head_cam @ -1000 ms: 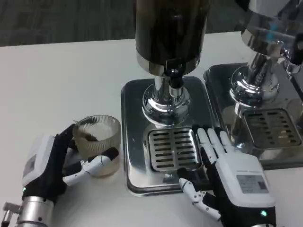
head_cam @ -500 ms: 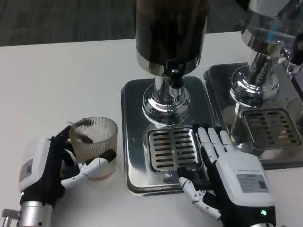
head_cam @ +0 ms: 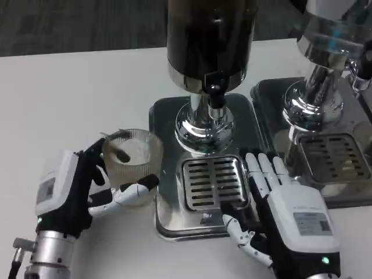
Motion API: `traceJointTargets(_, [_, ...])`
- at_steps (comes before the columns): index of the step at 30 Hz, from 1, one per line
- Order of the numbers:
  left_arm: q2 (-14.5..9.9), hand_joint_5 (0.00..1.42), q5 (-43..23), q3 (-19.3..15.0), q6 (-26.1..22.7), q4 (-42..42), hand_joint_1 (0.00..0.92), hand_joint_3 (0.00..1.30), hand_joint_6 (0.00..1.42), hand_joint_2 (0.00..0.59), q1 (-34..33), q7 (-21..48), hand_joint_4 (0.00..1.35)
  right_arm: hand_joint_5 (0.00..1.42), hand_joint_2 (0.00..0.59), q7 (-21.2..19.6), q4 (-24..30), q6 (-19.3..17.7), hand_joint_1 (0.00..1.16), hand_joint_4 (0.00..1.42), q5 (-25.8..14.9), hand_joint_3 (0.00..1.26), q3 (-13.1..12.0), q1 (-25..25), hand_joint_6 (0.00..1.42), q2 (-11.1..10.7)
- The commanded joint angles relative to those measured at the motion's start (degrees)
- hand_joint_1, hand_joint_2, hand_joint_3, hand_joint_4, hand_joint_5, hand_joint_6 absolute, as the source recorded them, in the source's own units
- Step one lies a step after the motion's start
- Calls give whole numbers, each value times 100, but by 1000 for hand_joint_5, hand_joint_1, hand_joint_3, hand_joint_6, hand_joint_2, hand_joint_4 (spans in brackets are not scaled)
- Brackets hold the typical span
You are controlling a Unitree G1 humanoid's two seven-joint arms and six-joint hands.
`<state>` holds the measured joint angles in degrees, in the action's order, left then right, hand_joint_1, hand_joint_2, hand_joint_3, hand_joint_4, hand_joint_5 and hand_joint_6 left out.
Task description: Grasp the cup under the faucet to collect the drink, then remove the cup.
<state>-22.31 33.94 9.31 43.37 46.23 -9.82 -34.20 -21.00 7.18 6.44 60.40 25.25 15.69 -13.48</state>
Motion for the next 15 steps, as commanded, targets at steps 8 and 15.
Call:
traceJointTargets(8, [209, 815, 388, 640, 60, 496, 417, 395, 996, 107, -1053, -51, 595, 0, 434, -417, -60, 78, 85, 0, 27, 0, 3, 20, 182, 183])
traceJointTargets(15, [575, 812, 720, 1136, -194, 1292, 418, 396, 996, 113, -1826, -269, 594, 0, 434, -524, -11, 183, 87, 0, 80, 0, 12, 86, 181, 250])
